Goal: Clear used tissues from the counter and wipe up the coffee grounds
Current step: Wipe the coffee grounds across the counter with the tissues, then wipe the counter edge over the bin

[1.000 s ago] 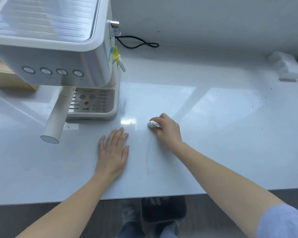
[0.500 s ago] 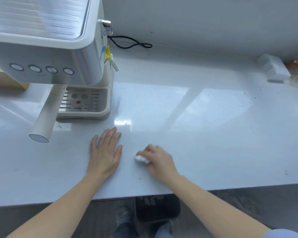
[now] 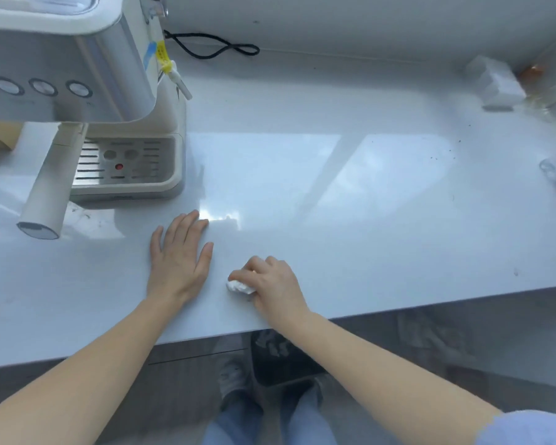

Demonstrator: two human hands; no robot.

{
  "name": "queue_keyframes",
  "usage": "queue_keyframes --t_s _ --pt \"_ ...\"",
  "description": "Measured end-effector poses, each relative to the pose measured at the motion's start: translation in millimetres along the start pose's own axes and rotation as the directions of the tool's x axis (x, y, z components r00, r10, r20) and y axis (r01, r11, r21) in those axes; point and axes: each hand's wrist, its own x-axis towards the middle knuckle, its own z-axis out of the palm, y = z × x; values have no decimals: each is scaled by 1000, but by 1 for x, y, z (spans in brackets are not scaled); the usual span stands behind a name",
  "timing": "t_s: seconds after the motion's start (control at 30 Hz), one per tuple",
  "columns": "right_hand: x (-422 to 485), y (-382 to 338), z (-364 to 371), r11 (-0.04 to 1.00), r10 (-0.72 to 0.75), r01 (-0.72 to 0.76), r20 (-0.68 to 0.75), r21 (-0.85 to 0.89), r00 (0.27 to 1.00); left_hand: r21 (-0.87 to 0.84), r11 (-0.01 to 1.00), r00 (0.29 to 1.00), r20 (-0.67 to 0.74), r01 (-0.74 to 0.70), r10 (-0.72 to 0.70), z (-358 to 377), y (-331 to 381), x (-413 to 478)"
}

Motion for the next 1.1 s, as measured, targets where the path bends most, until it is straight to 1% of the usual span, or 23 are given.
queue_keyframes --t_s 0.07,0.13,0.27,0.3,0.33,0.37,0.4,0.43,0.47,0.5,0.57,0.6,0.63,0.7,0.73,0.87,0.93,1.0,1.07,1.1 --pt "-30 -9 7 999 -54 53 65 11 996 -5 1000 1000 -6 10 -10 -1 -5 0" --pt "-55 -7 2 997 -79 77 117 28 990 -13 1000 1000 -1 9 -9 -1 -1 -1" --pt "-94 10 -11 999 -44 41 260 19 965 -30 999 1000 10 29 -29 -4 9 -4" --pt "-106 16 -14 999 -34 28 259 27 965 -48 998 1000 11 28 -28 -5 14 -6" --pt "-117 21 -18 998 5 -18 212 55 977 -57 998 1000 9 5 -5 -5 21 -8" --pt "-125 28 -22 991 72 -84 117 100 991 -62 998 1000 5 -27 28 -4 28 -11" --pt "-127 37 -27 982 139 -137 -8 129 990 -73 996 999 2 -54 54 -3 35 -15" --pt "-125 49 -33 972 210 -192 -134 132 969 -86 994 998 9 -67 68 -1 42 -18" --pt "-119 64 -40 953 297 -270 -232 138 926 -93 993 996 30 -75 78 2 49 -23" --pt "-113 79 -47 917 398 -364 -297 162 868 -86 993 995 56 -81 86 6 53 -28" --pt "-104 109 -56 808 589 -545 -329 224 738 -33 995 992 79 -93 96 15 57 -33" --pt "-102 119 -57 765 642 -601 -335 230 690 -10 995 992 76 -96 97 17 57 -34" --pt "-102 124 -55 743 667 -630 -340 227 663 -1 996 993 69 -94 94 19 56 -34" --pt "-97 118 -46 727 684 -644 -337 239 647 -9 996 993 65 -94 95 20 55 -32" --pt "-94 109 -39 735 677 -631 -319 248 663 -12 995 993 66 -97 97 21 54 -32" --pt "-87 55 -13 833 543 -495 -192 247 817 -37 995 994 52 -98 100 20 54 -33" --pt "-91 34 -5 860 473 -430 -112 274 874 -78 993 995 49 -83 87 18 55 -34" --pt "-95 20 -2 870 420 -394 -27 296 907 -152 984 994 39 -95 102 14 59 -38" --pt "-100 14 -3 850 409 -405 63 336 910 -279 946 984 20 -167 180 8 66 -51" --pt "-104 13 -4 819 423 -424 93 387 902 -335 921 975 23 -200 220 5 73 -62"
